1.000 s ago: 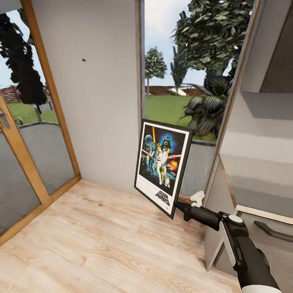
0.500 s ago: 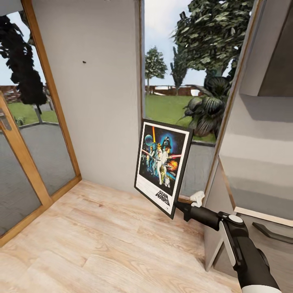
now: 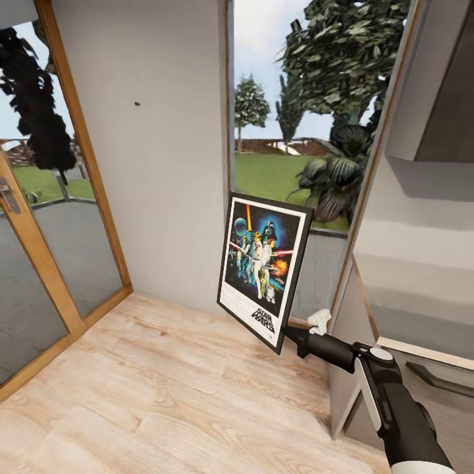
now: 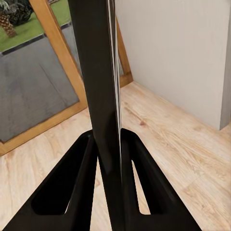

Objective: Pick up the poster from the kitchen countertop and hang it on one of the wall nails in the kitchen.

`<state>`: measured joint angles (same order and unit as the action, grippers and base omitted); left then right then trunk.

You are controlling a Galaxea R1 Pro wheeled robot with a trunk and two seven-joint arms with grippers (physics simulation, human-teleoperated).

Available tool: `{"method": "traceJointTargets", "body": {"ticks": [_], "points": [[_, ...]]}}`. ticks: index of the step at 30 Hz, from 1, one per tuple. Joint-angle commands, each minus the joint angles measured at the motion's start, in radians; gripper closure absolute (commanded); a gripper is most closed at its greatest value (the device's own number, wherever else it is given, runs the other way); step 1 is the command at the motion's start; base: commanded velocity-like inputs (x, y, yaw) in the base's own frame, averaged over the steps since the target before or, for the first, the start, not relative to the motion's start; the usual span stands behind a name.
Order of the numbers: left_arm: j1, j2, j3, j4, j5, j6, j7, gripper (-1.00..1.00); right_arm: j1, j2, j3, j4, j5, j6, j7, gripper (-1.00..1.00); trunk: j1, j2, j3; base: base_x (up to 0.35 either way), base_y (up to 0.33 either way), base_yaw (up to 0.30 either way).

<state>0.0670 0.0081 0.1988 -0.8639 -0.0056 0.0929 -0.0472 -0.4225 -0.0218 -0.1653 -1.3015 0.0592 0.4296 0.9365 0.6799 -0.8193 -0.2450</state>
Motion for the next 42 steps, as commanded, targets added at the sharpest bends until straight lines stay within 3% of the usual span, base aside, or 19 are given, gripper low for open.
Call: {"method": "traceJointTargets", "body": {"ticks": [1, 15, 42], "points": [[0.0, 0.0, 0.002, -0.003, -0.001, 0.007, -0.005, -1.0, -0.001, 0.0, -0.002, -0.001, 0.004, 0.008, 0.008, 1.0, -0.004, 0.006, 0.002, 0.0, 0.0, 0.0], [0.0, 0.0, -0.029, -0.002, -0.001, 0.008, -0.005, -1.0, -0.001, 0.001, -0.002, -0.001, 0.004, 0.008, 0.01, 1.0, -0.057, 0.104, 0.046, 0.0, 0.0, 0.0], [0.0, 0.0, -0.03, -0.001, -0.001, 0.008, -0.005, -1.0, -0.001, 0.0, -0.002, -0.001, 0.004, 0.008, 0.01, 1.0, -0.161, 0.293, 0.13, 0.0, 0.0, 0.0]]}}
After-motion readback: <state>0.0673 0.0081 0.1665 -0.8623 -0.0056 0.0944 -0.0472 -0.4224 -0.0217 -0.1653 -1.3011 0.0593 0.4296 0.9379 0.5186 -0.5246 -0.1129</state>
